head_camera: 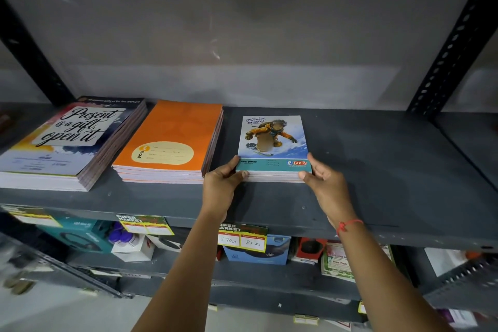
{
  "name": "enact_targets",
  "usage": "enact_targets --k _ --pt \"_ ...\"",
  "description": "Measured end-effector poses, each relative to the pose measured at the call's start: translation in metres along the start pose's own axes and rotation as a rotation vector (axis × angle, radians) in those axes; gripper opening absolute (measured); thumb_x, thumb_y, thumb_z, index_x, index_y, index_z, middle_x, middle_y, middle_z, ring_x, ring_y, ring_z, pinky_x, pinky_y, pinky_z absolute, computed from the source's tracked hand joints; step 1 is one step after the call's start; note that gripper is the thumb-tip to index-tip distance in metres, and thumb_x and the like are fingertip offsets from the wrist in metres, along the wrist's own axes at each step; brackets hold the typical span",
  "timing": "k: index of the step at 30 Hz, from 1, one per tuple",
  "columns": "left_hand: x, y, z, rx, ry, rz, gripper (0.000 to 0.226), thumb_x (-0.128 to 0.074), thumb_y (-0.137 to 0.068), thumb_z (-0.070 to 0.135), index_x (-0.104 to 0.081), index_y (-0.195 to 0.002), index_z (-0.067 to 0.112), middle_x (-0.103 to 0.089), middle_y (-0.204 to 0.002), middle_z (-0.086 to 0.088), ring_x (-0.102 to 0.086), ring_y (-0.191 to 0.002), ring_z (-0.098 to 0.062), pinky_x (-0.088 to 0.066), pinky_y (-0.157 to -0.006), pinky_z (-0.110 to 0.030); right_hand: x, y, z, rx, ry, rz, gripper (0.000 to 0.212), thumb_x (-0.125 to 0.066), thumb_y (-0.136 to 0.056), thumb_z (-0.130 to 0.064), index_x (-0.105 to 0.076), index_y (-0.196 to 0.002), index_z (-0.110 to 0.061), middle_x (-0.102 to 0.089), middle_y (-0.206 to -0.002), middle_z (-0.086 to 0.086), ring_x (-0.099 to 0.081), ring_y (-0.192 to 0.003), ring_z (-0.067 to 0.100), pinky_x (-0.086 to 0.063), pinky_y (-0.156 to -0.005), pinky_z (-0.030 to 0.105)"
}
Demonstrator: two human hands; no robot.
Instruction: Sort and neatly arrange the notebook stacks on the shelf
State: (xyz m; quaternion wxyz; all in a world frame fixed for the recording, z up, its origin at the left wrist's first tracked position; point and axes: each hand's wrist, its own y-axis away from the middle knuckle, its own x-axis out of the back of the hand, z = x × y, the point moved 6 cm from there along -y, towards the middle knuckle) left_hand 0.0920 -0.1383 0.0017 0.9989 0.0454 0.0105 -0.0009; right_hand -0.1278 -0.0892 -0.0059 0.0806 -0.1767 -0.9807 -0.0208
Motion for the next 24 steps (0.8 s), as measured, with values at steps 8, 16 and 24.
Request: enact_targets --k 8,16,24 --pt "0.001 -0.005 -0.003 -0.002 0.014 0.018 0.042 -0.065 -0.080 0.007 -0.057 -0.121 0.012 -0.062 -0.092 0.014 -0.056 -0.085 -0.005 -0.051 -0.069 -0.008 0.000 0.003 -0.004 0.010 0.037 0.016 0.055 -0.061 -0.088 -0.014 -0.041 -0.139 -0.017 -0.061 -0.112 -0.012 -0.060 -0.101 0.006 -0.047 -0.091 0.019" --pt "0.002 -0.010 -0.009 -0.027 0.030 0.020 0.042 -0.065 -0.081 0.008 -0.057 -0.121 0.014 -0.065 -0.097 0.012 -0.058 -0.085 -0.002 -0.050 -0.065 -0.001 0.001 0.002 -0.003 0.015 0.044 0.057 0.054 -0.063 -0.086 -0.014 -0.045 -0.136 -0.017 -0.063 -0.112 -0.011 -0.060 -0.088 -0.007 -0.048 -0.094 0.021" --pt "0.004 0.019 0.009 -0.187 -0.517 0.043 0.043 -0.044 -0.094 0.019 -0.039 -0.136 0.017 -0.065 -0.120 -0.014 -0.059 -0.088 -0.019 -0.050 -0.075 -0.029 0.000 0.040 -0.006 0.004 0.036 0.339 0.047 -0.062 -0.087 -0.023 -0.051 -0.133 -0.014 -0.063 -0.128 0.005 -0.059 -0.104 0.012 -0.047 -0.085 0.020"
